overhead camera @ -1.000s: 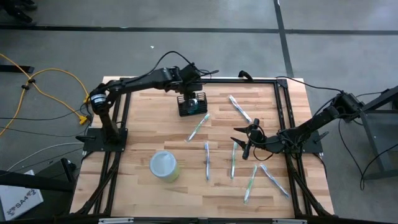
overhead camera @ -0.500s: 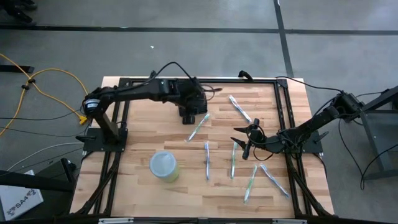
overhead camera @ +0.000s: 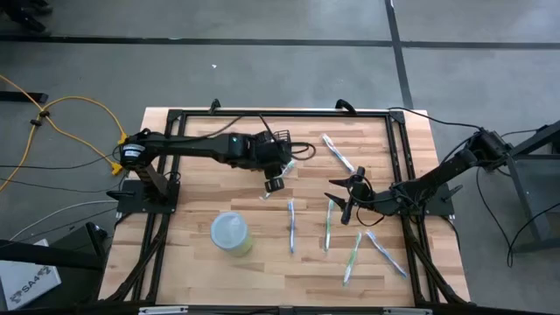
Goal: Pick & Place toothbrushing station
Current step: Put the top green toothbrush into the black mesh mesh organizer
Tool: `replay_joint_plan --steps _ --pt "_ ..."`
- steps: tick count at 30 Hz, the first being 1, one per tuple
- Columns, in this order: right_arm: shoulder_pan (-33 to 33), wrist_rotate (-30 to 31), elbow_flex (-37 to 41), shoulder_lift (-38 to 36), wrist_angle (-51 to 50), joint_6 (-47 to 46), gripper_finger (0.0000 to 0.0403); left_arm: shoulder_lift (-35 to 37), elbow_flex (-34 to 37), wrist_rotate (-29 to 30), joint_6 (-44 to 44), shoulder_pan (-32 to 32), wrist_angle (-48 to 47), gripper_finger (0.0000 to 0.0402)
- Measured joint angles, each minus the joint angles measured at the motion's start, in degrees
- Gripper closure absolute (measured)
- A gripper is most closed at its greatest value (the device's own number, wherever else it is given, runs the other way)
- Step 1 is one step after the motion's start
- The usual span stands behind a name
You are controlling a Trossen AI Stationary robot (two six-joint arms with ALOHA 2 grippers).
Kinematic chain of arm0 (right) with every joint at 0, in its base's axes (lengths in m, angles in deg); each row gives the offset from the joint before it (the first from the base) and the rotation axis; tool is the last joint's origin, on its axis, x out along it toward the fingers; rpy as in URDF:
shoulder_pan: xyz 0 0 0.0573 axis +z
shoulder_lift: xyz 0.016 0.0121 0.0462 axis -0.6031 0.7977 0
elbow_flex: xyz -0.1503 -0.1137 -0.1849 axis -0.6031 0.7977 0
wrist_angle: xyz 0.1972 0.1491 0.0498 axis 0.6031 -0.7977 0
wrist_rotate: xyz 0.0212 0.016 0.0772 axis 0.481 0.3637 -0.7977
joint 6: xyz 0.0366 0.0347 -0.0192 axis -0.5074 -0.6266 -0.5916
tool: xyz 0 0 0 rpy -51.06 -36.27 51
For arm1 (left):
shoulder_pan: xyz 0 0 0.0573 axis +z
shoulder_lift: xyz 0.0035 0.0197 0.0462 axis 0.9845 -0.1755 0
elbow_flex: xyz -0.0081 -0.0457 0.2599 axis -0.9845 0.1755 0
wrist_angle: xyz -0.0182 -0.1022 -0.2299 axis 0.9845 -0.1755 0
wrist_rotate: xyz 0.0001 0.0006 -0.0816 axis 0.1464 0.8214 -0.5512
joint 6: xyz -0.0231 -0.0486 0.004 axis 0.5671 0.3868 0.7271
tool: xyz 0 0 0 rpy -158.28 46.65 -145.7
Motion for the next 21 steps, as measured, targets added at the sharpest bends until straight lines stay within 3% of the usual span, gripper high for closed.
replay_joint_plan --steps 4,10,21 --pt "0.0 0.0 -0.1 0.0 -0.5 0.0 0.0208 -2.6 0.0 5.8 5.0 -1.2 -1.1 0.0283" --pt "0.0 0.0 -0.1 0.0 -0.9 0.0 0.0208 -6.3 0.0 6.1 10.7 -0.8 -2.0 0.0283" --pt "0.0 0.0 0.0 0.0 -1.2 0.0 0.0208 -13.2 0.0 -7.6 13.4 4.0 -0.5 0.0283"
